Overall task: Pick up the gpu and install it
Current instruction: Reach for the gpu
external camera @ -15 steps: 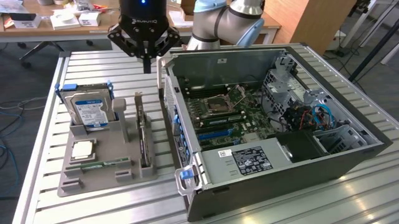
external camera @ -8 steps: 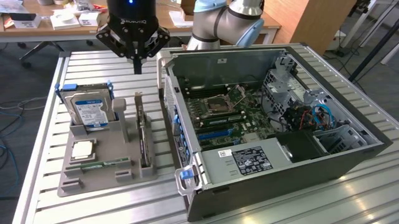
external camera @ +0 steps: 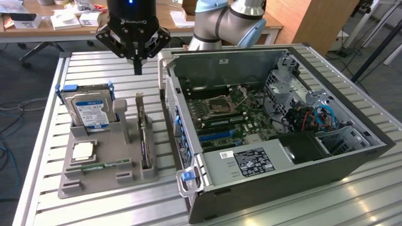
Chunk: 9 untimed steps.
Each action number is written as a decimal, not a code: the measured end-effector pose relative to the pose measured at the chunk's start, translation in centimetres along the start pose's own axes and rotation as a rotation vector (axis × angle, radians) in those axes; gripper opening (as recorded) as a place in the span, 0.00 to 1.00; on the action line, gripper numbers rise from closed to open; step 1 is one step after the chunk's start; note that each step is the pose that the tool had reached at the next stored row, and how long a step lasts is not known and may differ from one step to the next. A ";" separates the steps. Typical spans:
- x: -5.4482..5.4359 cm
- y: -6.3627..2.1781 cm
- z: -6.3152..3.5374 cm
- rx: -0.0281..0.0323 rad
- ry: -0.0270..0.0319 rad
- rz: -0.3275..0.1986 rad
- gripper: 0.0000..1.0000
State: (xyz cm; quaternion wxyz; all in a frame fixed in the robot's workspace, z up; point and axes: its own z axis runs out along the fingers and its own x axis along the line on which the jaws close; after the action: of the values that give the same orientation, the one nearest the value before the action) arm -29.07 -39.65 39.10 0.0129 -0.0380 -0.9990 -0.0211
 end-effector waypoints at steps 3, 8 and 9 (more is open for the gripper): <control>0.3 -0.02 0.01 -0.0003 -0.0035 0.000 0.10; 0.6 -0.05 0.02 -0.0004 -0.0060 0.000 0.10; 0.6 -0.05 0.01 -0.0007 -0.0066 -0.001 0.10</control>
State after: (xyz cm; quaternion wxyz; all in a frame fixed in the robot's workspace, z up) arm -29.66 -39.66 39.10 0.0096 -0.0378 -0.9990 -0.0213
